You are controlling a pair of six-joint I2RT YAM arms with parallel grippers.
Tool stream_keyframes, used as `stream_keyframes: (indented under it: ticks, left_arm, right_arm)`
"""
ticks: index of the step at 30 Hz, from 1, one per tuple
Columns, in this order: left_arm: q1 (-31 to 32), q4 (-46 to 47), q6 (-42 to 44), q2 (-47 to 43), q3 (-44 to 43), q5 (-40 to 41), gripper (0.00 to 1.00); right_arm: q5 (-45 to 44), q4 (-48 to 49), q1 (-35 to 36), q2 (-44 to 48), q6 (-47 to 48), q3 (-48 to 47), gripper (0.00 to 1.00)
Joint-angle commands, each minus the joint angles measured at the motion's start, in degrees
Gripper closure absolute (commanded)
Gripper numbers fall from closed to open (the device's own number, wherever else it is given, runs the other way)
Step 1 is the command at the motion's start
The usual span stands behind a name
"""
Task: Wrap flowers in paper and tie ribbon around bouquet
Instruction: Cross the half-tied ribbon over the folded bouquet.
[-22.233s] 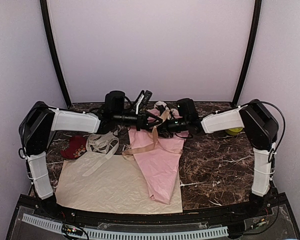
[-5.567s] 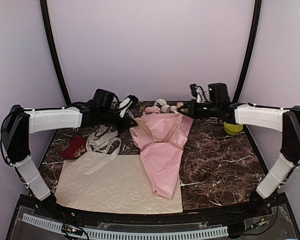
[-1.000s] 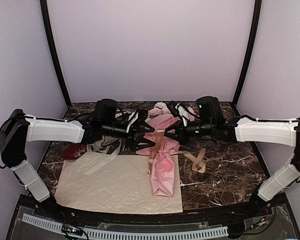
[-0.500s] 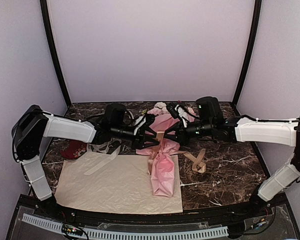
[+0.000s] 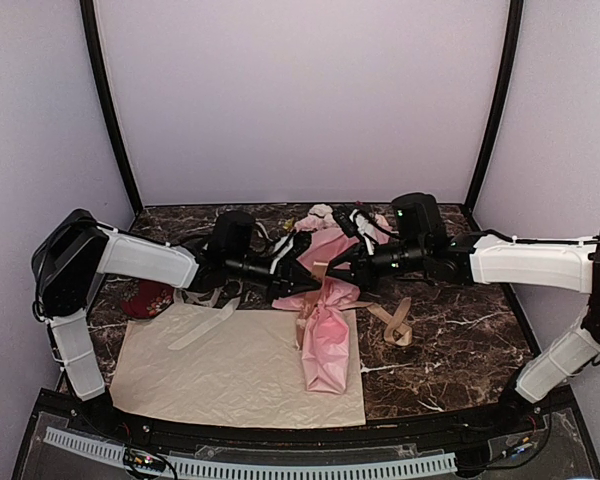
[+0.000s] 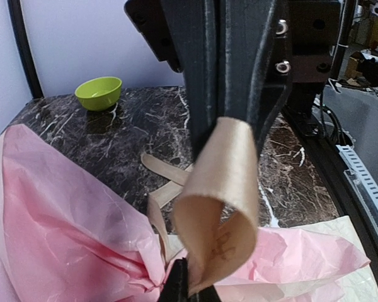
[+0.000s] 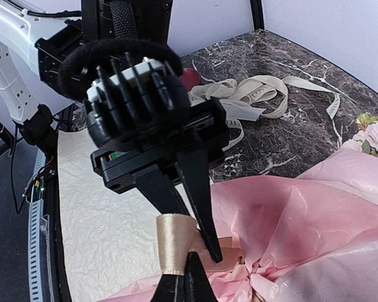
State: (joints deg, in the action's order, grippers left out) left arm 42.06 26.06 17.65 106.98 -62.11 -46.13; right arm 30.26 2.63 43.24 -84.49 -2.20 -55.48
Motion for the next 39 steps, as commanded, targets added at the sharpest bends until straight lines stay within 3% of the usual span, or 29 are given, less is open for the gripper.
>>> stream_keyframes:
  ticks: [1,5,10,14,18,24,34,37,38,39]
  left_arm:
    - [0.30,1.56,-0.11,-0.55,-0.05,-1.23,1.00]
    - [0.74,3.25,-0.27,-1.66,1.94,2.50,1.00]
    - [2.76,2.41,3.87,-3.35,3.63,8.91,1.00]
    - [3.25,1.20,6.28,-4.12,4.35,11.32,1.00]
    - [3.96,-0.22,7.66,-4.19,4.07,12.27,1.00]
    - [4.58,-1.18,8.97,-4.06,3.86,13.02,1.00]
    - [4.62,-2.38,9.66,-4.40,3.43,13.72,1.00]
    - [4.64,-2.60,9.79,-4.32,3.48,13.88,1.00]
    - [4.62,-2.64,9.84,-4.32,3.44,13.82,1.00]
    - [4.67,-2.71,9.86,-4.32,3.39,13.86,1.00]
  right_arm:
    - [-0.75,-0.06,0.43,-0.43,-0.65,-1.88,1.00]
    - [-22.03,-10.89,-0.20,0.36,-4.89,-4.49,0.77]
    - [-42.59,-22.70,-4.92,6.05,-19.96,-0.95,0.53]
    - [-46.25,-33.66,-6.80,6.04,-29.60,0.44,0.47]
    - [-39.47,-38.24,-5.29,2.77,-34.13,0.38,0.50]
    - [-38.30,-41.43,0.19,-0.59,-39.10,0.82,0.54]
    - [-34.95,-39.02,3.05,-6.29,-40.16,3.71,0.53]
    - [-34.15,-36.45,3.08,-6.38,-40.09,5.02,0.62]
    - [-34.15,-36.10,3.12,-7.93,-39.90,5.33,0.69]
    - [-34.55,-36.08,3.10,-8.56,-39.78,5.15,0.83]
